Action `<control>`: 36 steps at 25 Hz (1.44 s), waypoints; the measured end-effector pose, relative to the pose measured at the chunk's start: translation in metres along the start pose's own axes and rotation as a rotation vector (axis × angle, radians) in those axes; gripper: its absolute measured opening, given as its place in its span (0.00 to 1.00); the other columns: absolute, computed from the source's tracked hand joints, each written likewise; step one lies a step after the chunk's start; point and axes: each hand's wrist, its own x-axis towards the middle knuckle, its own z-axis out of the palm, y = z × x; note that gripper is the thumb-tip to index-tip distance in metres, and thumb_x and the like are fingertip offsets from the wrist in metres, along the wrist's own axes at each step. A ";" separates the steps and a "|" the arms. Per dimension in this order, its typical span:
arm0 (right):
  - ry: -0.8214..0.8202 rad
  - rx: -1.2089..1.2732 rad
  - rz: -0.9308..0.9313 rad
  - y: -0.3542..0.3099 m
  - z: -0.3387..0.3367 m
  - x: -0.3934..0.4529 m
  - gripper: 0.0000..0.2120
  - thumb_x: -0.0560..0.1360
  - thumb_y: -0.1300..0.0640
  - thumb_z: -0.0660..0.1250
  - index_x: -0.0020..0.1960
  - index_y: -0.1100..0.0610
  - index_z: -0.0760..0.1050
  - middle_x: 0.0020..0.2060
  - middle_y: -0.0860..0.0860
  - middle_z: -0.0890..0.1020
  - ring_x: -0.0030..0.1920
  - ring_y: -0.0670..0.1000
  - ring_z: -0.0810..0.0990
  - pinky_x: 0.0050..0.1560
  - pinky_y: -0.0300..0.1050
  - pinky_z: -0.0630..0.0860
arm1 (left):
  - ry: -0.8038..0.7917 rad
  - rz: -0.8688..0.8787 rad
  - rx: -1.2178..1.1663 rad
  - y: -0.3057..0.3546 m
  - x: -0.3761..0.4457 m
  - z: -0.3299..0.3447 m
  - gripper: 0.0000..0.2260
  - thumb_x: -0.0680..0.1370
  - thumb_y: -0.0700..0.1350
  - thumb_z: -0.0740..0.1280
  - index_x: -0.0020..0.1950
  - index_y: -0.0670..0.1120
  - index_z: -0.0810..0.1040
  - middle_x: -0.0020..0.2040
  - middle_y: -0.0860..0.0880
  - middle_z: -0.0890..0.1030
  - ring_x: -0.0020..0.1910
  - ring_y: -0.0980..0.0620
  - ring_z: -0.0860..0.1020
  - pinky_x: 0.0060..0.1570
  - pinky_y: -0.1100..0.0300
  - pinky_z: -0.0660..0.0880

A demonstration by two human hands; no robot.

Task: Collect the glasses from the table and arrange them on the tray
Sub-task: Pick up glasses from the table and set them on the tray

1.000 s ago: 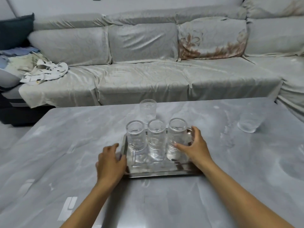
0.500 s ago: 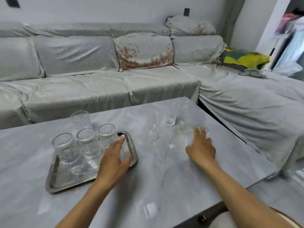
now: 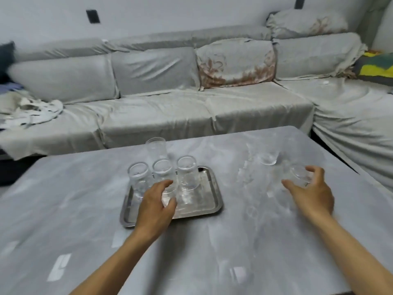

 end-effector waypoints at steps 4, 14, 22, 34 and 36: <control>-0.196 0.148 -0.251 -0.078 0.037 -0.061 0.30 0.60 0.40 0.77 0.56 0.40 0.65 0.49 0.47 0.78 0.46 0.57 0.79 0.44 0.49 0.70 | 0.147 -0.282 0.075 -0.067 -0.003 -0.048 0.12 0.74 0.42 0.67 0.57 0.47 0.79 0.54 0.47 0.79 0.53 0.46 0.78 0.53 0.52 0.75; -0.560 0.204 -0.628 -0.177 0.190 -0.168 0.31 0.61 0.44 0.77 0.60 0.45 0.67 0.55 0.41 0.78 0.53 0.48 0.78 0.47 0.41 0.70 | -0.107 -0.498 -0.131 -0.134 0.011 -0.064 0.10 0.70 0.37 0.64 0.40 0.49 0.85 0.38 0.50 0.86 0.38 0.52 0.80 0.40 0.58 0.75; -0.570 0.103 -0.725 -0.183 0.234 -0.175 0.32 0.62 0.42 0.75 0.61 0.44 0.64 0.58 0.43 0.77 0.53 0.47 0.78 0.45 0.44 0.73 | -0.142 -0.378 -0.127 -0.151 0.015 -0.064 0.07 0.71 0.40 0.66 0.43 0.44 0.84 0.40 0.42 0.85 0.36 0.51 0.76 0.46 0.50 0.78; -0.571 0.275 -0.629 -0.174 0.193 -0.166 0.34 0.66 0.42 0.73 0.67 0.45 0.64 0.61 0.40 0.72 0.61 0.45 0.74 0.59 0.43 0.73 | 0.143 -0.378 0.085 -0.116 0.063 -0.099 0.14 0.72 0.43 0.66 0.56 0.50 0.80 0.49 0.52 0.82 0.46 0.49 0.80 0.47 0.58 0.72; -0.581 0.261 -0.646 -0.169 0.176 -0.158 0.30 0.68 0.43 0.73 0.66 0.46 0.67 0.60 0.38 0.72 0.59 0.44 0.74 0.57 0.44 0.74 | 0.186 -0.243 0.114 -0.089 0.099 -0.101 0.13 0.73 0.44 0.66 0.56 0.50 0.80 0.49 0.52 0.82 0.45 0.50 0.79 0.45 0.59 0.70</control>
